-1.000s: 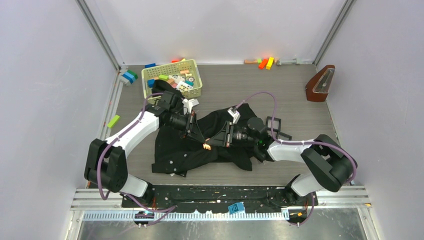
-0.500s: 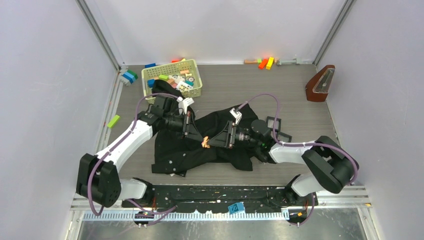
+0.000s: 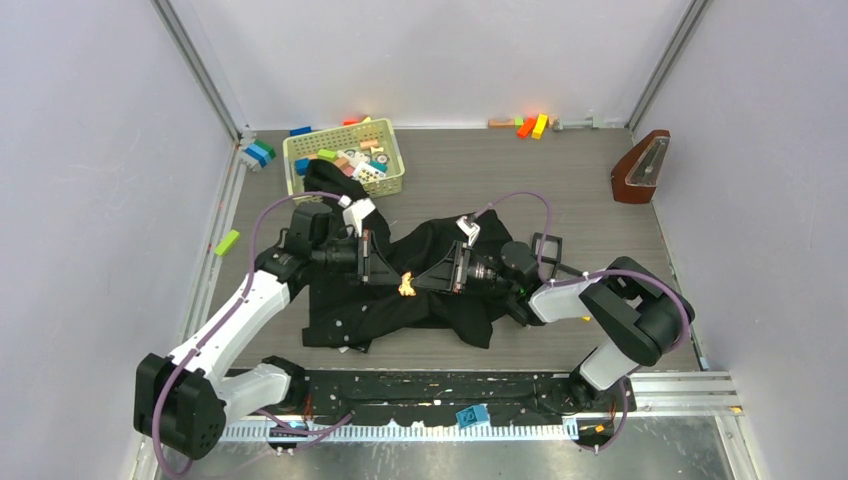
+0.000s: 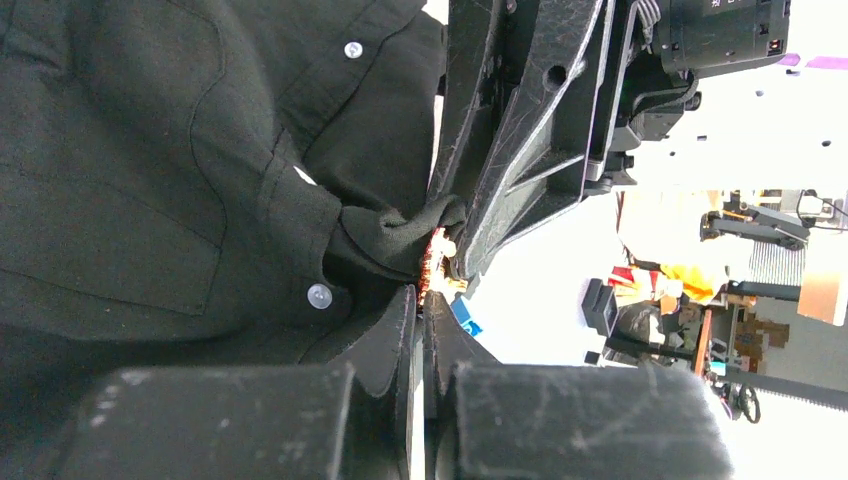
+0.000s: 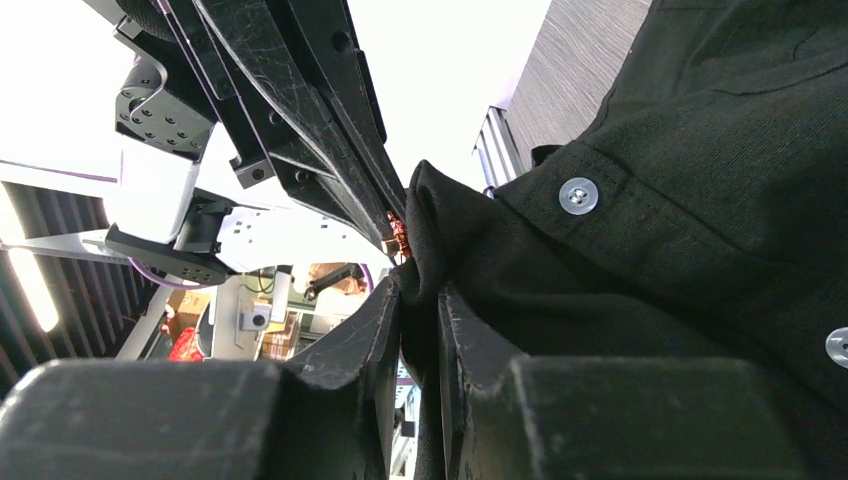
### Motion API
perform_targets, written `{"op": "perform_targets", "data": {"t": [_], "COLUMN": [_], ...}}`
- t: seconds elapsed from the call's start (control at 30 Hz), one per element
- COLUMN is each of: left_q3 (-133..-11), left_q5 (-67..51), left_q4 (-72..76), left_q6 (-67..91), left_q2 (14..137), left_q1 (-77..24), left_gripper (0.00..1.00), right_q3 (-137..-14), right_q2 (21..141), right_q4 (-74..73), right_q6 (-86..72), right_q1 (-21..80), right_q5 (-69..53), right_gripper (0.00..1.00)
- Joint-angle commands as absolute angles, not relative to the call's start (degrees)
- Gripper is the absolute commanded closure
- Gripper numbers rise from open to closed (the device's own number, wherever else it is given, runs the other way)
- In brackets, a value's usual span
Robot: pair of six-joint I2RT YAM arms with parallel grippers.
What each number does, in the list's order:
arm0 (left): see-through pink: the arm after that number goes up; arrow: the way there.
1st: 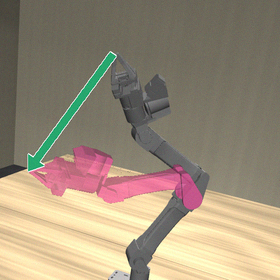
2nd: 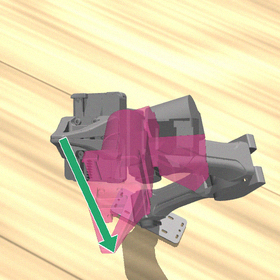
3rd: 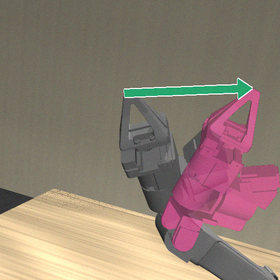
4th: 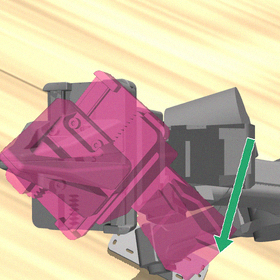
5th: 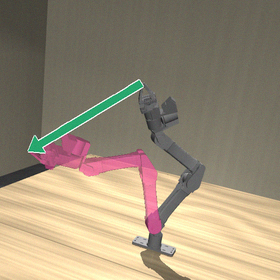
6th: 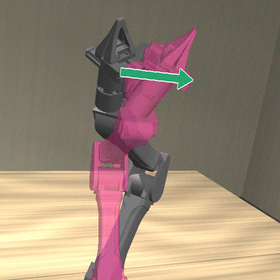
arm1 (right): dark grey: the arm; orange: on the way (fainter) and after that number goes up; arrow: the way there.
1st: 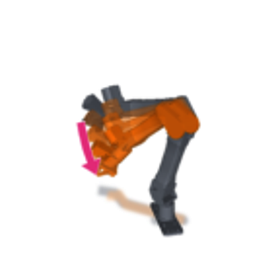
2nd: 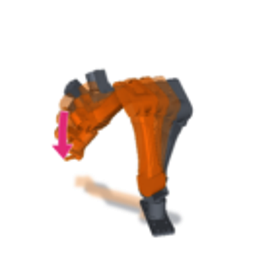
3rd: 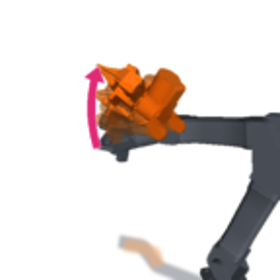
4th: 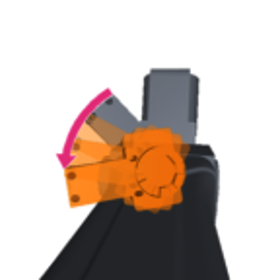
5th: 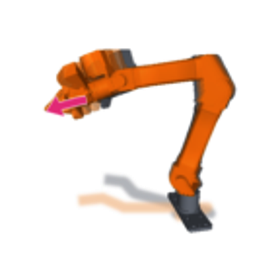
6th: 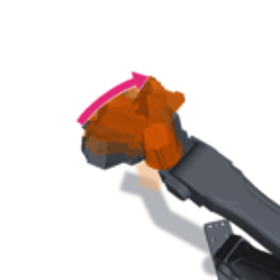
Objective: Remove the brooch from the garment
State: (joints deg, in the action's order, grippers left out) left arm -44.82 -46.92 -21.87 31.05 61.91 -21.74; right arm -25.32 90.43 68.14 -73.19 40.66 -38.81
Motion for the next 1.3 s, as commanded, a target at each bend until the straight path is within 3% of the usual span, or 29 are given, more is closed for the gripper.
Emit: {"op": "perform_targets", "data": {"t": [0.0, 0.27, 0.37, 0.47, 0.63, 0.7, 0.8, 0.87, 0.9, 0.97, 1.2, 1.27], "left_q3": [-44.8, -45.3, -45.2, -46.1, -49.9, -51.8, -52.1, -50.4, -49.5, -48.0, -45.1, -46.8], "left_q5": [-45.8, -46.0, -45.4, -42.5, -33.1, -29.0, -28.6, -31.0, -31.8, -33.1, -33.0, -28.6], "left_q4": [-17.3, -17.1, -17.3, -20.2, -30.6, -35.8, -35.9, -32.1, -30.2, -27.0, -21.7, -27.7], "left_q6": [31.0, 30.8, 30.5, 29.3, 25.2, 23.6, 23.2, 24.9, 25.9, 27.3, 30.4, 28.3], "left_q2": [61.5, 61.5, 61.8, 62.5, 65.4, 67.4, 68.1, 66.7, 65.6, 64.0, 59.8, 60.6], "left_q1": [-21.8, -22.8, -23.0, -23.0, -23.0, -23.0, -23.0, -23.0, -23.0, -23.0, -23.0, -23.0], "left_gripper": [1.0, 1.0, 1.0, 1.0, 1.0, 1.0, 1.0, 1.0, 1.0, 1.0, 1.0, 1.0], "right_q3": [-27.3, -30.2, -31.0, -30.8, -30.1, -29.4, -27.8, -27.1, -27.0, -26.9, -27.1, -27.0], "right_q2": [90.9, 88.8, 87.6, 86.2, 84.1, 83.4, 82.5, 82.2, 82.3, 83.0, 84.2, 83.4], "right_q4": [72.2, 59.1, 55.5, 54.9, 52.1, 51.0, 51.1, 51.7, 52.6, 54.5, 56.4, 55.2], "right_q6": [-72.0, -65.2, -62.9, -61.9, -59.3, -58.1, -57.8, -58.2, -58.9, -60.1, -61.5, -60.7], "right_q1": [41.6, 43.3, 43.8, 43.9, 43.8, 43.7, 43.5, 43.3, 43.3, 43.2, 43.2, 43.2], "right_q5": [-41.1, -40.3, -40.6, -41.1, -40.5, -39.6, -37.7, -37.1, -37.0, -36.9, -36.4, -36.1], "right_gripper": [0.78, 0.79, 0.75, 0.66, 0.6, 0.43, 0.33, 0.4, 0.55, 0.66, 0.68, 0.75]}}
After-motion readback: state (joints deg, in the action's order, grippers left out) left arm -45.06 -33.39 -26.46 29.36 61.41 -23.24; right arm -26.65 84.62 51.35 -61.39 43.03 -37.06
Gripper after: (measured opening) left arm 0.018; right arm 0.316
